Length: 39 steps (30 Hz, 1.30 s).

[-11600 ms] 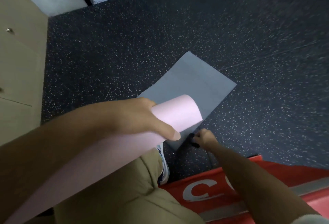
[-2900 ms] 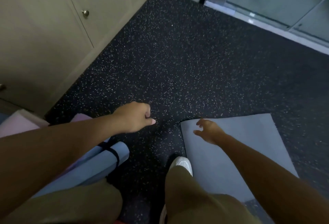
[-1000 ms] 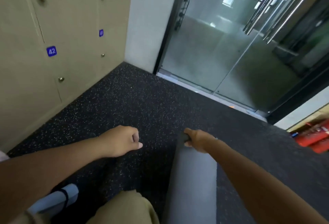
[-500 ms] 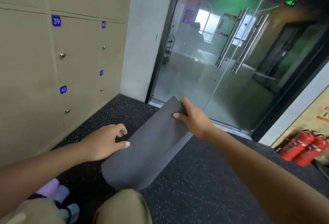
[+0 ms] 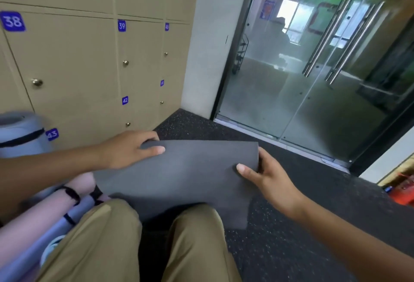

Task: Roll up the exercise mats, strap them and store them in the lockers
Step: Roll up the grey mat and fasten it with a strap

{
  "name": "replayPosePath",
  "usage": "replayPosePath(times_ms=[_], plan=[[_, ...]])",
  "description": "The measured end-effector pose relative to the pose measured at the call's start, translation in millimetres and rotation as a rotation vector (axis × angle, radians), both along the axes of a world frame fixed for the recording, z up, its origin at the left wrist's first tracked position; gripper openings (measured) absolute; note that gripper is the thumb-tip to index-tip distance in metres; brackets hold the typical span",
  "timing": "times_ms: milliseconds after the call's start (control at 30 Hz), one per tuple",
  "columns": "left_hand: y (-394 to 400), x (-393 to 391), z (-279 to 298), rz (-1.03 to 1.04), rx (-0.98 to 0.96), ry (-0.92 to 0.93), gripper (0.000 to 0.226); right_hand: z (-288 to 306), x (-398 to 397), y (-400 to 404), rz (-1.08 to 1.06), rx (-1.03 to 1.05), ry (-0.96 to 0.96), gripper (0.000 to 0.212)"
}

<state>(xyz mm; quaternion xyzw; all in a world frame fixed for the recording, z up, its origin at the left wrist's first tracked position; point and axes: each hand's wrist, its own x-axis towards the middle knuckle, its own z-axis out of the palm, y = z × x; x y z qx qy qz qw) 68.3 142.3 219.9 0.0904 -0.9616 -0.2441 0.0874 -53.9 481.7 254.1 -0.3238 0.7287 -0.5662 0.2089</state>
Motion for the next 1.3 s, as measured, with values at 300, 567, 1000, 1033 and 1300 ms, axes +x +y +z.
replayPosePath(times_ms=[300, 567, 1000, 1033, 1300], plan=[[33.1, 29.8, -3.7, -0.088, 0.123, 0.183, 0.048, 13.6, 16.6, 14.1, -0.162, 0.375, 0.806, 0.029], [92.2, 76.1, 7.3, -0.103, 0.022, 0.199, 0.029, -2.8, 60.7, -0.7, 0.094, 0.396, 1.035, 0.021], [121.5, 174.0, -64.7, 0.010, 0.254, 0.030, 0.034, -84.6, 129.7, 38.0, 0.202, 0.338, 0.670, 0.026], [123.5, 176.0, -67.0, 0.020, 0.255, 0.026, 0.036, -88.7, 131.9, 39.4, 0.208, 0.344, 0.657, 0.029], [133.4, 196.2, -59.3, 0.054, 0.265, -0.006, 0.031, -80.7, 141.0, 46.3, 0.217, 0.274, 0.674, 0.026]])
